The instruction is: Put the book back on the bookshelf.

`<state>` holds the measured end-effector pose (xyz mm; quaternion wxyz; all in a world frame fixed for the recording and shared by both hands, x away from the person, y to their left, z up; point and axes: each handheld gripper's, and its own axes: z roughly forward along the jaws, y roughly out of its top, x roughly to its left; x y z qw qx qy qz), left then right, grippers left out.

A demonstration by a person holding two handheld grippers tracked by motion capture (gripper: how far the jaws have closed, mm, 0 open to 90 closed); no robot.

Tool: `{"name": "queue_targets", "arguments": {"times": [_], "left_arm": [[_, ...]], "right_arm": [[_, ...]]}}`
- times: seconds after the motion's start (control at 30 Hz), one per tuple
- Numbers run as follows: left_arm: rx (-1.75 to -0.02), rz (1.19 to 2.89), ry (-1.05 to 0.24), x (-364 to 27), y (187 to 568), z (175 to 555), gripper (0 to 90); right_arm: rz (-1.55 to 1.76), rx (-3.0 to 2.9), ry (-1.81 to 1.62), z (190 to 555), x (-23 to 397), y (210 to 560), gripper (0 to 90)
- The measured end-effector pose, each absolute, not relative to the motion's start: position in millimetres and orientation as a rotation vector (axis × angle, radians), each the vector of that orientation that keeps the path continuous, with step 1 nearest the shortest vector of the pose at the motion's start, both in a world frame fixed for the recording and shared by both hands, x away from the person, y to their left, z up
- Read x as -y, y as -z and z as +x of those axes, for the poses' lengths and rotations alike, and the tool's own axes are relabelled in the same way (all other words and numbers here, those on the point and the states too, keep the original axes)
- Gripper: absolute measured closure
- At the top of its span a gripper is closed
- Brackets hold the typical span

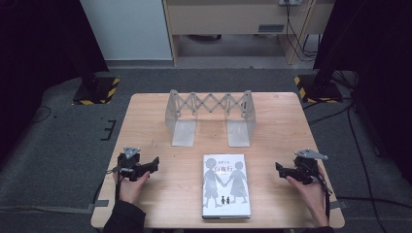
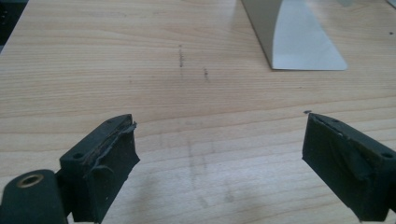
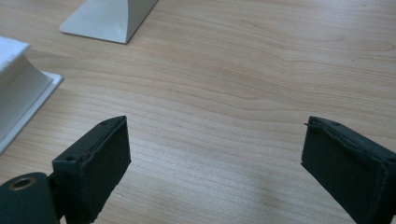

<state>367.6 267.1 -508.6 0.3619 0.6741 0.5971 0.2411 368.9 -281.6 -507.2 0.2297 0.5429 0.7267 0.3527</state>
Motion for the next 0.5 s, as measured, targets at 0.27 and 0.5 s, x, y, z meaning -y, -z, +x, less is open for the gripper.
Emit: {"name": "queue_targets", "arguments": {"times": [0.27, 0.5], "left_arm": [[-1.48, 1.738, -0.604, -253.1, 504.8, 363.8, 10.3], [-1.461, 1.735, -0.59, -248.2, 504.4, 362.5, 10.8]], "right_arm": [[1.469, -1.974, -1.056, 365.6, 273.8, 497.0, 9.0], [1.426, -1.979, -1.116, 360.1, 261.2, 489.3, 9.9]]}}
